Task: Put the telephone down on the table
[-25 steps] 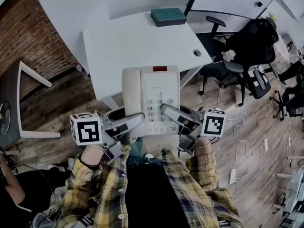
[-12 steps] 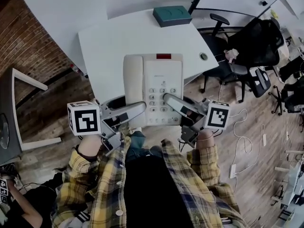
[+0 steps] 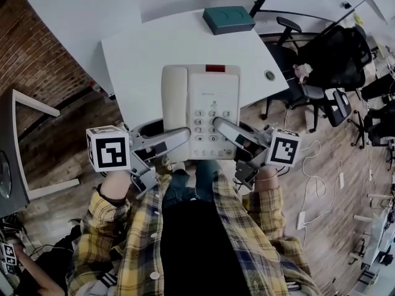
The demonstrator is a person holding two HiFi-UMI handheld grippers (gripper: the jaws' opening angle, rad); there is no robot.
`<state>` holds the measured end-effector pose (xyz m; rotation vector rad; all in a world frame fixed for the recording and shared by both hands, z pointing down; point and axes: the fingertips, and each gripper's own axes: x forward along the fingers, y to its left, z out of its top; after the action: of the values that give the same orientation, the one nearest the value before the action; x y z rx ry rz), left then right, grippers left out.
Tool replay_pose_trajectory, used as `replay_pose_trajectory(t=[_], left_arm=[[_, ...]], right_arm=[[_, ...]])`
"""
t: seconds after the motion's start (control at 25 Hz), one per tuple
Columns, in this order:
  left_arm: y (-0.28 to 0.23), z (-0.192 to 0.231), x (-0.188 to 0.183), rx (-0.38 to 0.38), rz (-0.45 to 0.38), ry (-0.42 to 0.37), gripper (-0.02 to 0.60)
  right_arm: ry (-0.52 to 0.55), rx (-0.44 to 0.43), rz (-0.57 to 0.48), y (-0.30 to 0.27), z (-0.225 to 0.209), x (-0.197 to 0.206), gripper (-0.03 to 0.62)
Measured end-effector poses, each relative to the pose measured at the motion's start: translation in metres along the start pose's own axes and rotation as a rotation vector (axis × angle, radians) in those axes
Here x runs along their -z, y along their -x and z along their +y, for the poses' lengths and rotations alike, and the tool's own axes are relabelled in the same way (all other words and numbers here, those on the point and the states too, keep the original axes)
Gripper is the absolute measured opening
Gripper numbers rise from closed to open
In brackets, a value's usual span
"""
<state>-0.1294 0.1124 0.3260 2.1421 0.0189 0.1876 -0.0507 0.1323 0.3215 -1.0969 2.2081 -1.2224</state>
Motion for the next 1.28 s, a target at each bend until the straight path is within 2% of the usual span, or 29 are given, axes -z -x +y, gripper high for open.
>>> replay_pose_trajectory(t=[0.36, 0.52, 0.76, 1.08, 1.28], left_arm=[[-0.004, 0.027, -0.036, -0.043, -0.061, 0.014, 0.359], [-0.016, 0.041, -0.063, -0.055, -0.092, 0.021, 0.359], [-0.055, 0.070, -0.103, -0.086, -0.151, 0.081, 0.359], [-0.097, 0.094, -0.165, -0.185, -0.256, 0.123, 0.359], [-0.110, 0.100, -0.177, -0.240, -0.314, 0.122, 0.359]], right_arm=[[0.008, -0.043, 0.062, -0.035, -0.023, -0.030, 0.202], [0.011, -0.054, 0.090, -0.050, -0.039, -0.058, 0.202], [-0.015, -0.057, 0.172, -0.064, -0.080, -0.109, 0.202], [-0.050, -0.132, 0.283, -0.090, -0.121, -0.183, 0.202], [-0.056, -0.188, 0.352, -0.096, -0.136, -0.199, 0.202]])
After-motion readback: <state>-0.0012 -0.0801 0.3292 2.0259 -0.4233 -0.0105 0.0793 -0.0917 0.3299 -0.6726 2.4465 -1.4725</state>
